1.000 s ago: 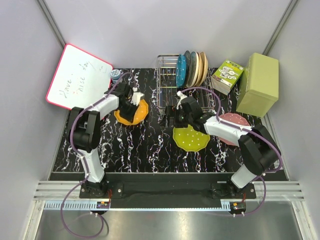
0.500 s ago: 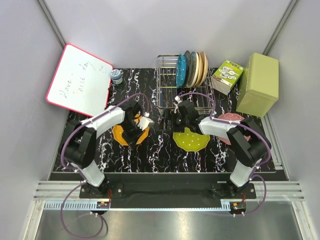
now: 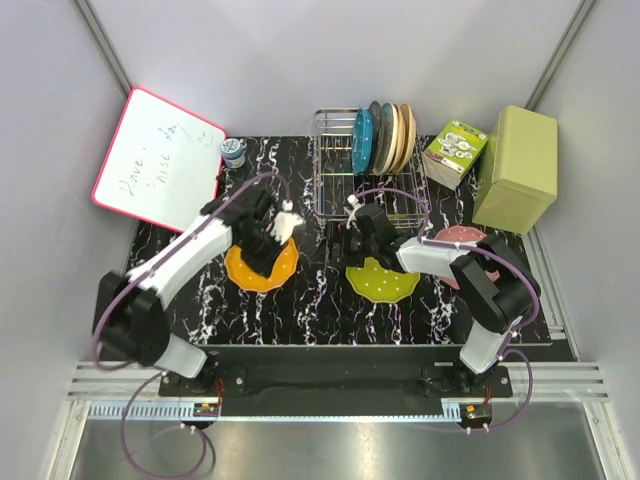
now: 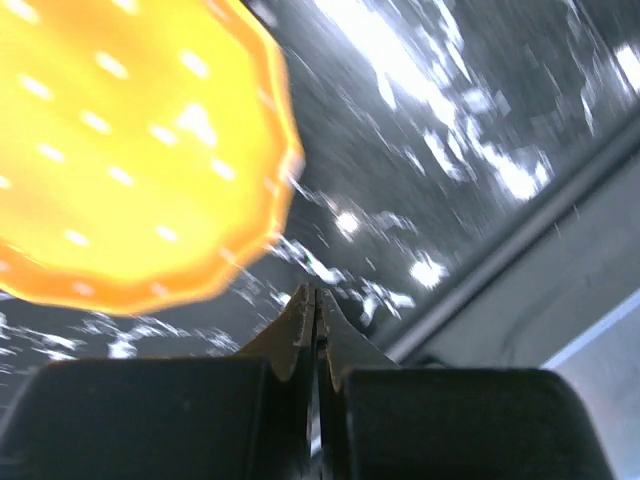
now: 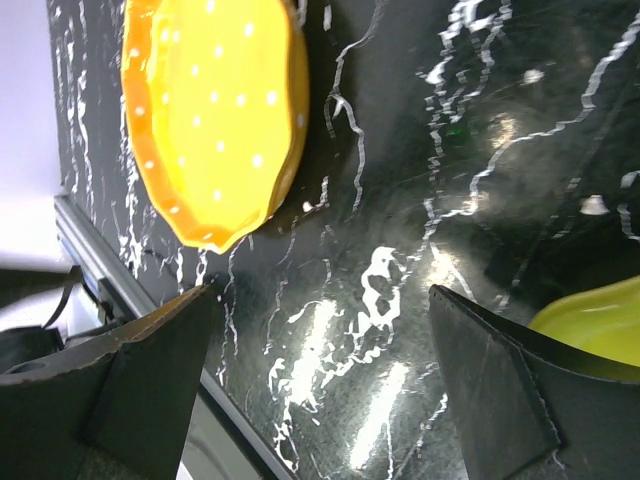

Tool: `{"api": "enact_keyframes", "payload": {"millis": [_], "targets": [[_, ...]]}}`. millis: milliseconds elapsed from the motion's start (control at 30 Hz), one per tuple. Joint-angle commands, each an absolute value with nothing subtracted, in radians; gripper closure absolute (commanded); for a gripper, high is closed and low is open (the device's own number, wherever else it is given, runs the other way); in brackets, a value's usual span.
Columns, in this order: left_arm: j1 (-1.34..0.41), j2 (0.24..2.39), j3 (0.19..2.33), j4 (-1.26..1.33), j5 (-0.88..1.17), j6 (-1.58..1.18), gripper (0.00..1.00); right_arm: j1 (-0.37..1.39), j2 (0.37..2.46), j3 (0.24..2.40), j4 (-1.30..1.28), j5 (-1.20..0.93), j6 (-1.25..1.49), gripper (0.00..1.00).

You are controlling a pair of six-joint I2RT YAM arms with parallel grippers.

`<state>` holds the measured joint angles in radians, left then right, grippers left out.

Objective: Load the plates into the dish rack

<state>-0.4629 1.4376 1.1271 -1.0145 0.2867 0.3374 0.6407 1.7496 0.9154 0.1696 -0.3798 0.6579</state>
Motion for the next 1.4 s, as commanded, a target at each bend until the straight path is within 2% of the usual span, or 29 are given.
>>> {"api": "enact_keyframes", "payload": {"millis": [0, 167, 500, 700, 1033, 1200, 1300, 1367], "targets": [[-0.436, 1.650, 1.233, -0.877, 0.236, 0.221, 1.00, 0.658, 1.697, 0.911, 0.227, -0.402, 0.660, 0.06], [-0.436, 1.781, 1.249, -0.830, 0.267, 0.204, 1.00, 0.658, 1.622, 0.893, 0.216, -0.364, 0.612, 0.06], [-0.451, 1.813, 1.148, -0.795, 0.380, 0.192, 1.00, 0.624, 1.606, 0.877, 0.221, -0.339, 0.620, 0.06], [-0.483, 1.766, 1.086, -0.804, 0.431, 0.212, 1.00, 0.614, 1.597, 0.868, 0.224, -0.341, 0.624, 0.05], [-0.655, 1.661, 1.071, -0.893, 0.592, 0.245, 1.00, 0.583, 1.614, 0.848, 0.225, -0.341, 0.635, 0.05], [-0.629, 1.554, 1.066, -0.902, 0.617, 0.270, 0.99, 0.583, 1.631, 0.833, 0.252, -0.351, 0.650, 0.05], [-0.472, 1.465, 1.114, -0.900, 0.624, 0.249, 0.82, 0.583, 1.652, 0.822, 0.276, -0.350, 0.666, 0.07], [-0.389, 1.437, 1.143, -0.881, 0.612, 0.200, 0.66, 0.586, 1.684, 0.837, 0.276, -0.356, 0.687, 0.07]]}}
